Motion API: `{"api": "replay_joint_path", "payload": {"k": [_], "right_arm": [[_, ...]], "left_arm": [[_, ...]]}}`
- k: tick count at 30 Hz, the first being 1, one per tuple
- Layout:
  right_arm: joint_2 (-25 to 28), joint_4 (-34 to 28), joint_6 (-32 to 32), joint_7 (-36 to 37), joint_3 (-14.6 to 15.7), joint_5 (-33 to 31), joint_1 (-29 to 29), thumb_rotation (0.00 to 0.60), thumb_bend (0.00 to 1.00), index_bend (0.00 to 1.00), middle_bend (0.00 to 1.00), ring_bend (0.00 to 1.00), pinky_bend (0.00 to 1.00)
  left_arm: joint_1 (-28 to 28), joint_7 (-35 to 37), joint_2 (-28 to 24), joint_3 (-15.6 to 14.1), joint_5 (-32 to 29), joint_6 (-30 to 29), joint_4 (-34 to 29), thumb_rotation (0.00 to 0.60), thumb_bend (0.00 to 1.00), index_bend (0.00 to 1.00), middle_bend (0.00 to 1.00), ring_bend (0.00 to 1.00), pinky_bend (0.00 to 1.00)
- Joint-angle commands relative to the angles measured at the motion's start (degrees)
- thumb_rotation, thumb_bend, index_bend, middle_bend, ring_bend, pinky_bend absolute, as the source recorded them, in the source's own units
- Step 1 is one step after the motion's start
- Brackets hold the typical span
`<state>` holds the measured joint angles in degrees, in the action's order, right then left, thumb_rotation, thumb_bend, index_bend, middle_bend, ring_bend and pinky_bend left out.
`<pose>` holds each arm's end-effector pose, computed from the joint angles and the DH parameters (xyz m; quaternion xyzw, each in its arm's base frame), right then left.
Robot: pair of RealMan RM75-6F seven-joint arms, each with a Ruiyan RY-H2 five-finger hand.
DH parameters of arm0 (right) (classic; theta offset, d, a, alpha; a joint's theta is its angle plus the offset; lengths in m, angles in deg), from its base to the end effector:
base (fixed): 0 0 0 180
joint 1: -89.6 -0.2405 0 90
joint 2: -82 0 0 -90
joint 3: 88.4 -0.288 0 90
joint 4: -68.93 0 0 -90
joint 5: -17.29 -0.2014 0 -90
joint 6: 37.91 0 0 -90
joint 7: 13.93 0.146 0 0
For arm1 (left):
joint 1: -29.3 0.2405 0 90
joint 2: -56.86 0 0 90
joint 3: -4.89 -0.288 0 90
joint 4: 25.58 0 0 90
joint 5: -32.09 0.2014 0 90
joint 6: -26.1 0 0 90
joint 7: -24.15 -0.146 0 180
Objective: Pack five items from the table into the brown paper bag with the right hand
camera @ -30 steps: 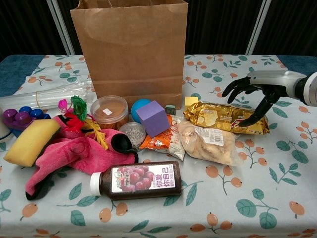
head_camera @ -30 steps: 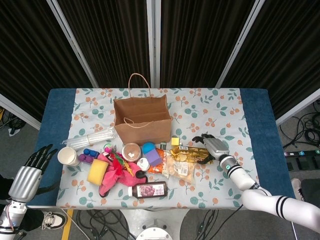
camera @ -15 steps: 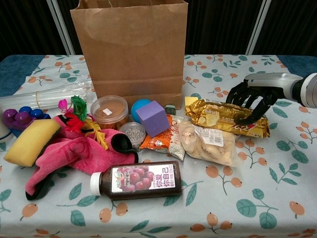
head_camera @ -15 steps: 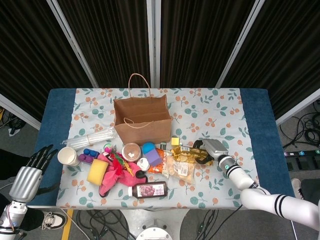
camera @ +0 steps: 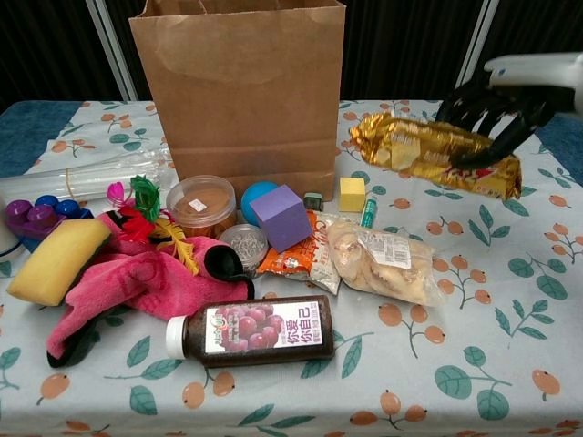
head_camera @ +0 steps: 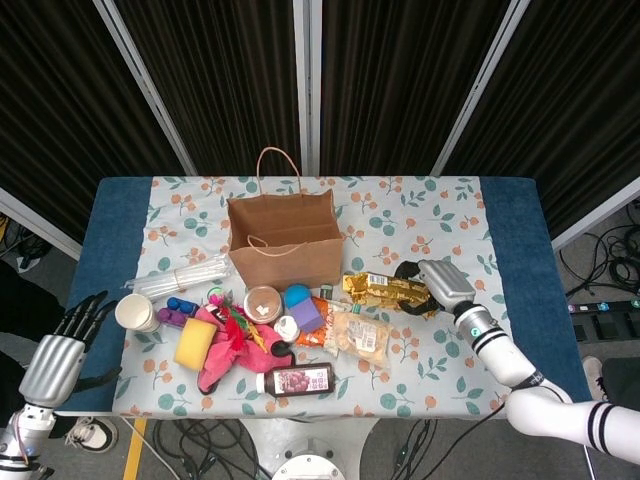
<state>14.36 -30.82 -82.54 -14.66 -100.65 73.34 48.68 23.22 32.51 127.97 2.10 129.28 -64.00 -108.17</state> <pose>-0.1890 -0.3611 0.0879 0.6730 -0.5350 0.3669 0.3553 -0.3312 0.1709 0.1389 -0.6394 -0.3754 -0.4499 0.4978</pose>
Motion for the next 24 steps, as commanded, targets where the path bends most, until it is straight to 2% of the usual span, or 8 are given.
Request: {"api": "replay_joint_path", "payload": {"k": [1,6,9,11,15,19,24], "right_arm": [[9.1,-8.6,-5.8,2.0,-4.5,3.9,2.4,0.600,0.24,0.52,0.48,0.33,0.35],[16.5,-14.5,-9.5,2.3,-9.6,3.2,2.5,0.600,0.24,0.52,0.48,0.33,0.36],[17.1,-15.2,-10.4,0.5,-12.4,-0.4,-0.1,0.600,0.25,0.52,0.48,0.33,0.36],[16.0,-14.3,-10.6,-3.8,-13.4,-2.6,-3.5,0.600,0.26,0.52,0.48,0.33,0.36],[10.7,-11.9,-12.6,-14.1,-14.0,-5.9,-10.9,0.600,0.26,0.52,0.48,0.33,0.36],[2.6,-7.8,-16.0,-27.9,-12.5,-5.5,-19.1,0.600,0.26,0.52,0.48,0.33,0.36],[-5.7,-3.0,-16.9,-35.8,-12.7,-10.2,-26.3,0.600,0.26,0.52,0.47,0.33,0.36]], "left_arm": [[0.0,0.0,0.1,0.0,0.1,0.0,0.0,0.600,0.05,0.11,0.10,0.06,0.16],[-0.3,0.3,0.4,0.1,-0.2,0.5,0.2,0.600,0.05,0.11,0.10,0.06,0.16],[-0.6,0.5,0.5,0.2,-0.3,0.8,0.4,0.600,0.05,0.11,0.10,0.06,0.16],[-0.7,0.6,0.4,0.3,-0.4,1.0,0.6,0.600,0.05,0.11,0.10,0.06,0.16],[-0.7,1.3,0.4,0.7,-1.1,0.8,1.1,0.600,0.05,0.11,0.10,0.06,0.16],[-0.4,2.1,0.6,0.8,-2.0,1.2,2.0,0.600,0.05,0.11,0.10,0.06,0.16],[-0.4,3.1,0.6,1.3,-2.7,1.1,2.4,0.600,0.05,0.11,0.10,0.06,0.16]]}}
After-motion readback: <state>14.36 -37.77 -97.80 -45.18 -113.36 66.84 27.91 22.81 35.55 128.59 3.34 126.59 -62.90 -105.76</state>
